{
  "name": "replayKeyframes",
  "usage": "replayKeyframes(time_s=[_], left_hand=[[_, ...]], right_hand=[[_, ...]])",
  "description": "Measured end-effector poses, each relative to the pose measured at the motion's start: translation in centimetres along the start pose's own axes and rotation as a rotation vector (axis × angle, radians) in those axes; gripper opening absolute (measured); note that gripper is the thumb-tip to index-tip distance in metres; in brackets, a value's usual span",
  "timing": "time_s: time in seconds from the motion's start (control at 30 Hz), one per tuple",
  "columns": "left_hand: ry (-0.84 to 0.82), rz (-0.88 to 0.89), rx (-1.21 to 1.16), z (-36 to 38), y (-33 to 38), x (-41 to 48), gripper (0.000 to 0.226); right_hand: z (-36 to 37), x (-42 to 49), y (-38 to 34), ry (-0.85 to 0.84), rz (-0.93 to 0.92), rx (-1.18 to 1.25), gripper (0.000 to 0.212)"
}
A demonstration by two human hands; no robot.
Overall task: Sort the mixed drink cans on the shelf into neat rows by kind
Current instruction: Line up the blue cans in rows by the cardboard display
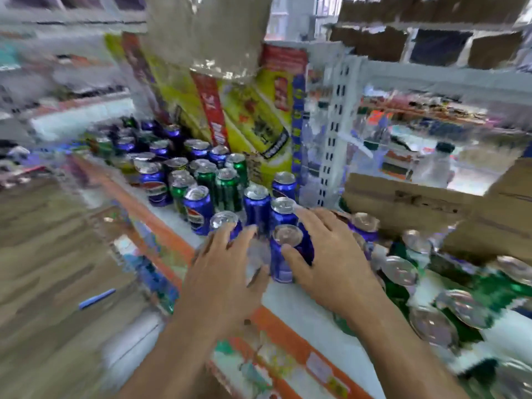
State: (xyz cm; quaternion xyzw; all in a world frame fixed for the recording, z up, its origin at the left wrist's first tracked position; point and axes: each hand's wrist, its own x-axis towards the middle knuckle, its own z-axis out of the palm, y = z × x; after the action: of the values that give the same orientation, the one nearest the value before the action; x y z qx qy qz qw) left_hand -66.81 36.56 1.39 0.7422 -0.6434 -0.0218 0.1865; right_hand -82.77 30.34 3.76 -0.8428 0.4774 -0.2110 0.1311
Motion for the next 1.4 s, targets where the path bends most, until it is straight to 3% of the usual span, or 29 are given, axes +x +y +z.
replayKeyframes(time_s=[0.3, 0.67, 1.07, 1.23, 1.4], left_hand=[[0.039, -0.161, 0.015, -4.2, -19.1, 2.7, 0.058], [-0.037, -0.033, 0.209, -7.5, -29.1, 12.4, 0.068], [-0.124, 0.235, 0.279, -6.7, -34.0, 27.5, 0.074], [-0.238, 0.290, 0.233, -5.3, -34.3, 32.4, 0.075], [-0.393, 0.364, 0.236, -3.3, -33.5, 36.6, 0.063]], right_hand=[[9.8, 11.7, -12.0, -0.116, -0.032, -0.055, 0.063], [14.6, 23.6, -17.1, -0.153, 0.080, -0.186, 0.062], [18.2, 36.2, -16.7, -0.244, 0.189, -0.265, 0.067], [19.0, 38.7, -15.9, -0.343, 0.254, -0.310, 0.036], [19.7, 40.5, -16.2, -0.375, 0.345, -0.443, 0.034]])
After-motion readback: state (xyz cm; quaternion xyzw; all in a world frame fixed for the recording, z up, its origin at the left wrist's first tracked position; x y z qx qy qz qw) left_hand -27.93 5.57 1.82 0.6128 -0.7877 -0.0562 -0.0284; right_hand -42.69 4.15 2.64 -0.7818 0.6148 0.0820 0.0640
